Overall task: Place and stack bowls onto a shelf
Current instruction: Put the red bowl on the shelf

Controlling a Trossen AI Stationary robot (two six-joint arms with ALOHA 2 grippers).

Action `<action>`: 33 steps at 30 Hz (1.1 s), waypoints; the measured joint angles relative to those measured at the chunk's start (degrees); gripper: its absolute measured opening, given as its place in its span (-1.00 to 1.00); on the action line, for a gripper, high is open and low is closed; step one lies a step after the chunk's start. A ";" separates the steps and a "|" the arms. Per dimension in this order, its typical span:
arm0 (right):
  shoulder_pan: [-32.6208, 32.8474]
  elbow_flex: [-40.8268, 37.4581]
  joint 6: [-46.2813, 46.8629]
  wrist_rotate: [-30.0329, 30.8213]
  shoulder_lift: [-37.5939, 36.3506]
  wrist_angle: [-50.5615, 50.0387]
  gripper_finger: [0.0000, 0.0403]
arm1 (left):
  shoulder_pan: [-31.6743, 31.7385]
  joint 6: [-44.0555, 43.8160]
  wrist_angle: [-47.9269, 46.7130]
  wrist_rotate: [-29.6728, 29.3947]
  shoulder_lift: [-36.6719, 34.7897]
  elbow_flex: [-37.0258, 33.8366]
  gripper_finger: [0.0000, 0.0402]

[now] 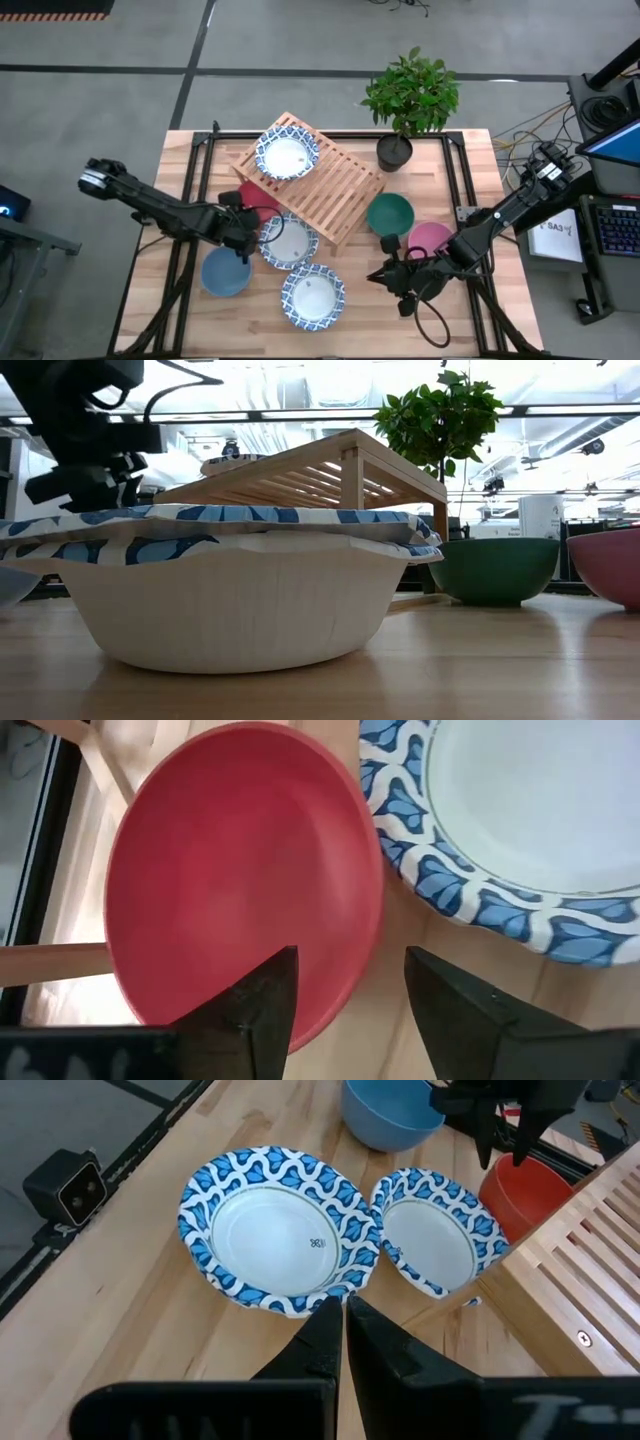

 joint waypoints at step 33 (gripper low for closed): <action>0.02 -0.02 2.56 -0.04 0.04 -0.83 -0.96 | 2.07 -0.36 2.50 2.87 3.75 0.05 -1.00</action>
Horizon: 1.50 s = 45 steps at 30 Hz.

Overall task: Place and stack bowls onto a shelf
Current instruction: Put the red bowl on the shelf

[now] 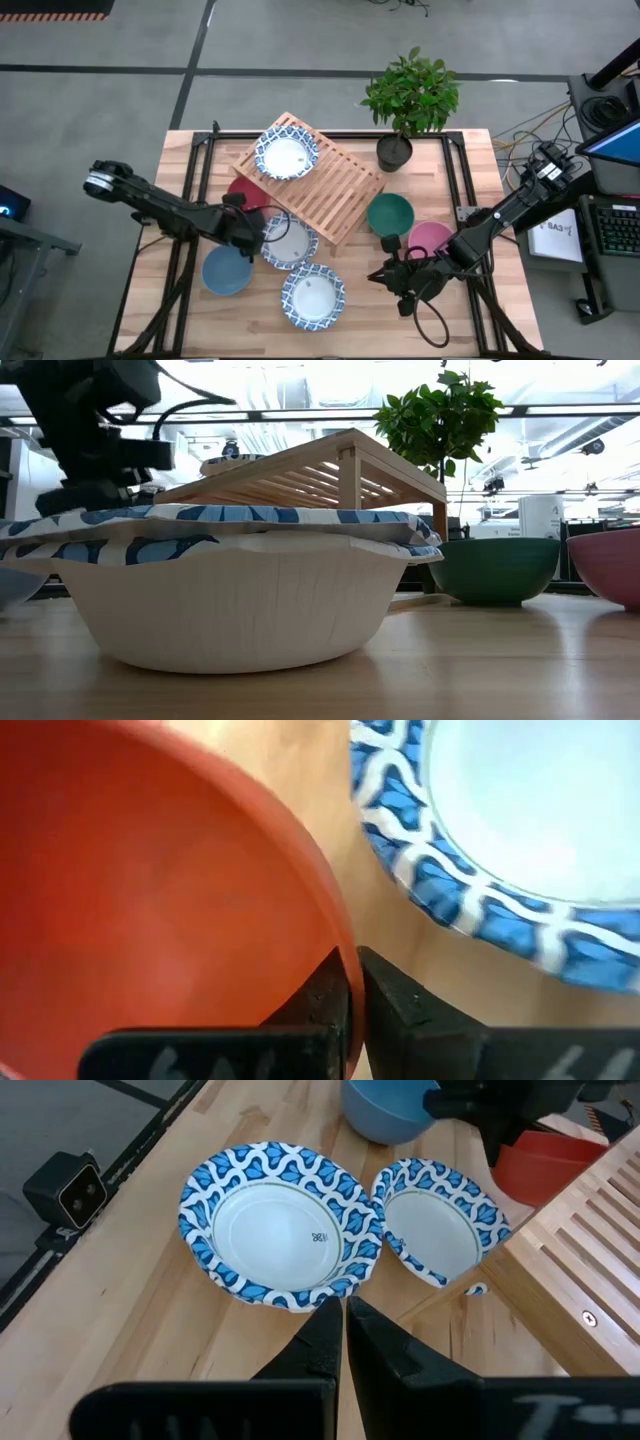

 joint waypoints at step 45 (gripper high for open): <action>17.38 -12.14 -7.58 2.89 -14.22 14.45 -0.96 | -5.69 26.70 -26.38 7.72 32.72 80.41 -1.00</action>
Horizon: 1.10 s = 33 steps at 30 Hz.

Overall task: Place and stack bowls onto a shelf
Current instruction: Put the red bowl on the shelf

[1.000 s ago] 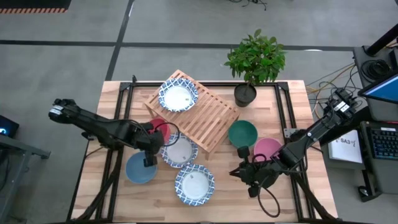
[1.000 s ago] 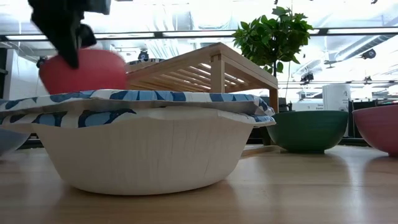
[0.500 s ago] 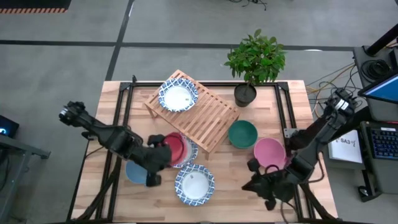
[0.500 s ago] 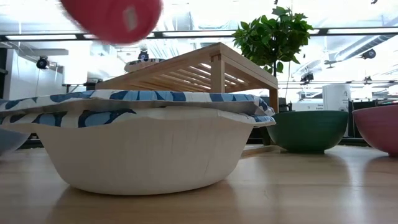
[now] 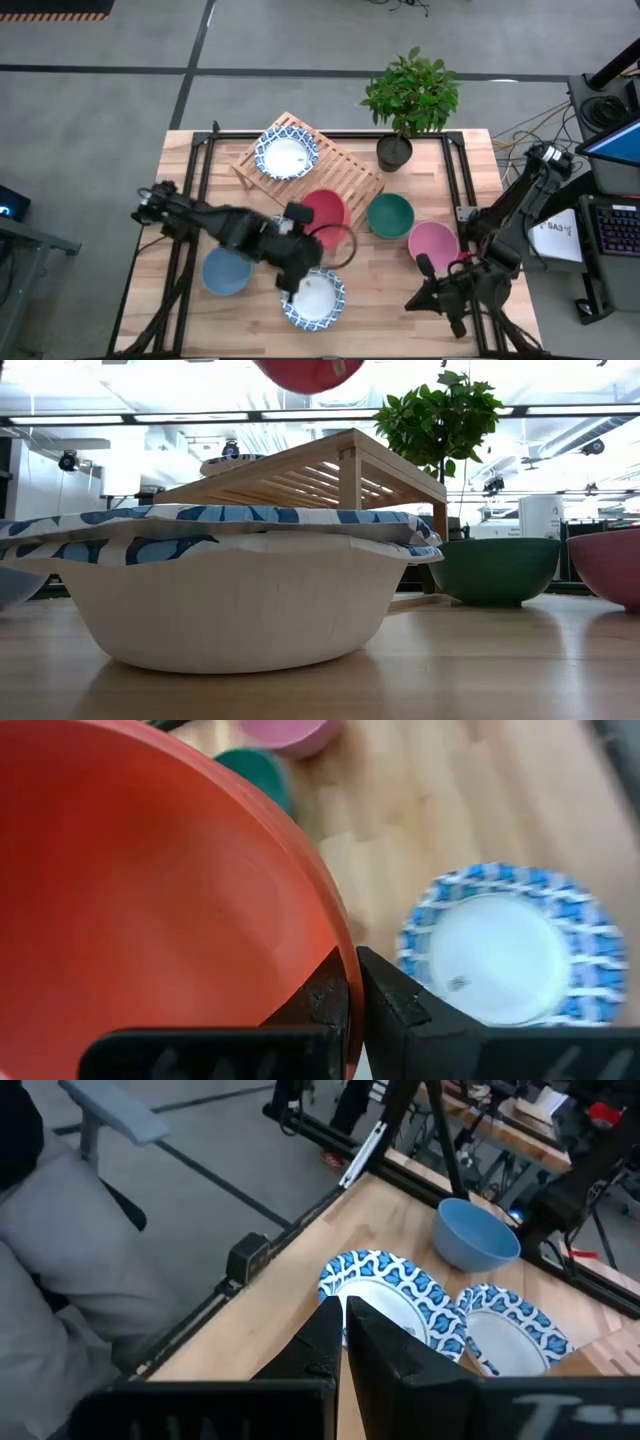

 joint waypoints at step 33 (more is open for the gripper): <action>-0.02 -4.10 0.96 0.02 -4.95 0.42 -0.96 | 16.00 6.64 -11.03 3.45 12.09 12.98 -0.93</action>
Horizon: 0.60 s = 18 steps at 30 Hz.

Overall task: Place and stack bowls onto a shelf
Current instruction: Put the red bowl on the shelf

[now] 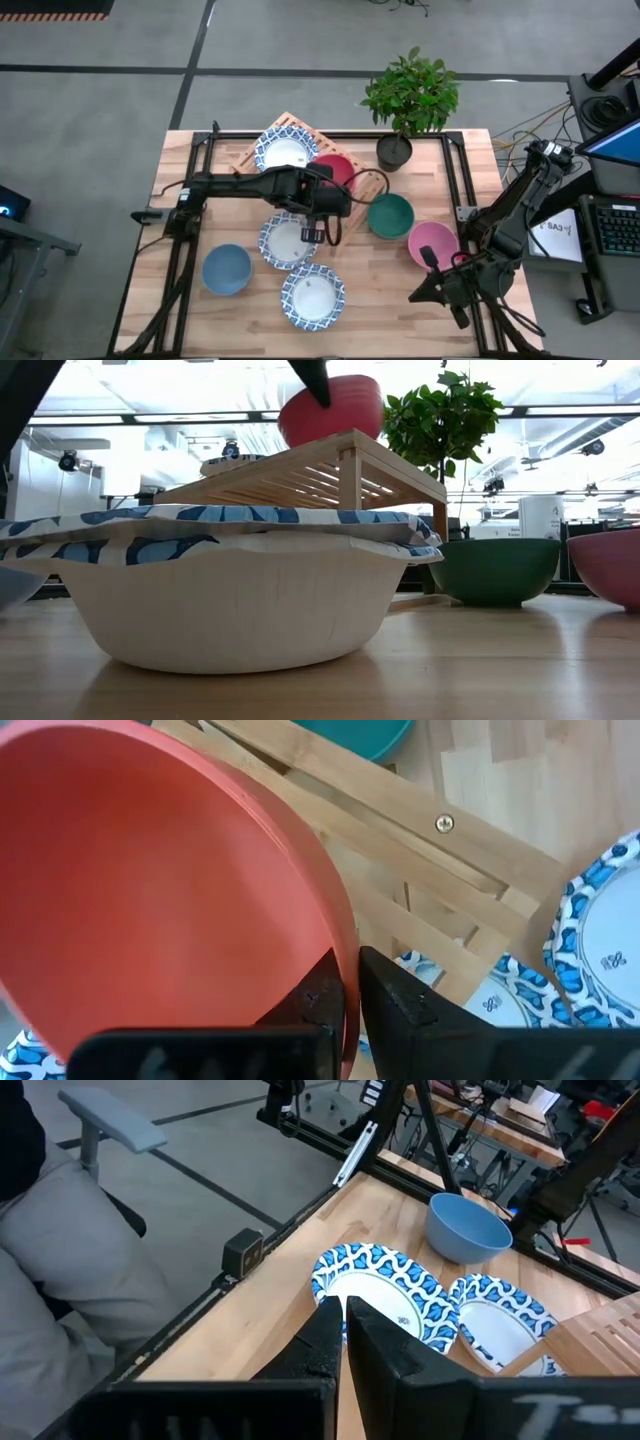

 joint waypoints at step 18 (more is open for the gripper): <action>0.00 0.02 0.00 0.02 0.00 -0.31 -0.96 | -0.02 -2.34 0.66 0.02 0.00 -0.07 -0.86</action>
